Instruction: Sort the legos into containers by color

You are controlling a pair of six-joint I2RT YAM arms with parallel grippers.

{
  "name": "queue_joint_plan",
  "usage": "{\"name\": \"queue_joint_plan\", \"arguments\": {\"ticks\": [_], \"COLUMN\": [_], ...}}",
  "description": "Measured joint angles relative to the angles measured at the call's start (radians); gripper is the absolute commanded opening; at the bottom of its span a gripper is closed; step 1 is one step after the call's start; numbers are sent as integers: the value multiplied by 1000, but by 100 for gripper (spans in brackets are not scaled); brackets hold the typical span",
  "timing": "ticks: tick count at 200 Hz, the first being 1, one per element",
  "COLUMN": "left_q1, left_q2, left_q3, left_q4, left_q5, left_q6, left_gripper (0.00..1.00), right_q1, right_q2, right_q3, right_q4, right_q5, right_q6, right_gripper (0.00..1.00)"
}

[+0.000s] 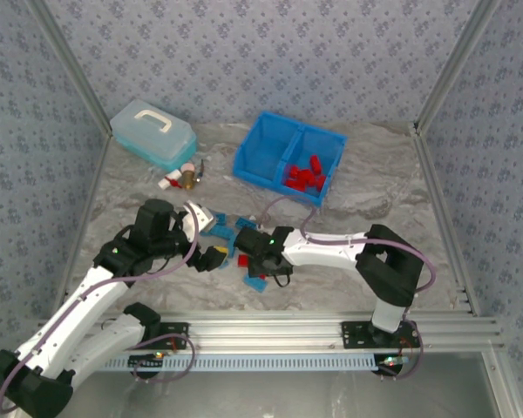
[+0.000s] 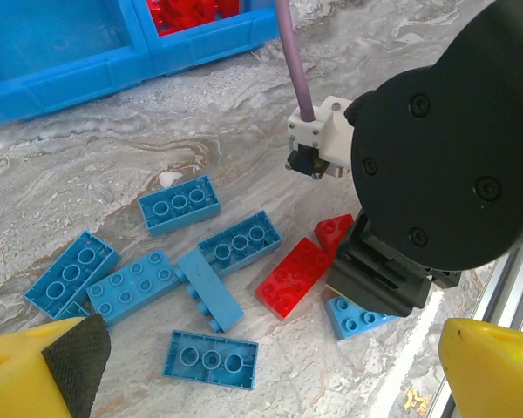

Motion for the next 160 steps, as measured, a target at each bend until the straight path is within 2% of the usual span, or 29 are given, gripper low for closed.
{"name": "queue_joint_plan", "arguments": {"ticks": [13,35,62,69,85,99,106,121,141,160], "left_q1": [0,0,0,0,0,0,0,0,0,0], "left_q2": [0,0,0,0,0,0,0,0,0,0], "left_q3": [0,0,0,0,0,0,0,0,0,0], "left_q4": [0,0,0,0,0,0,0,0,0,0], "left_q5": [0,0,0,0,0,0,0,0,0,0], "left_q6": [0,0,0,0,0,0,0,0,0,0], "left_gripper": [99,99,99,99,99,99,99,99,99,99], "right_q1": [-10,-34,-51,-52,-73,-90,-100,-115,-116,-124], "right_q2": [1,8,14,5,-18,-45,-51,-49,-39,-20], "right_q3": [-5,-23,-43,-50,-94,-118,-128,-129,-114,-91], "right_q4": [21,68,55,43,38,48,46,50,61,52], "right_q5": [-21,-46,-36,-27,-18,-20,-19,-31,-55,-66], "right_q6": [3,16,33,34,36,32,26,-1,-85,-191], "right_gripper": [69,78,78,75,62,59,62,77,92,96]}}
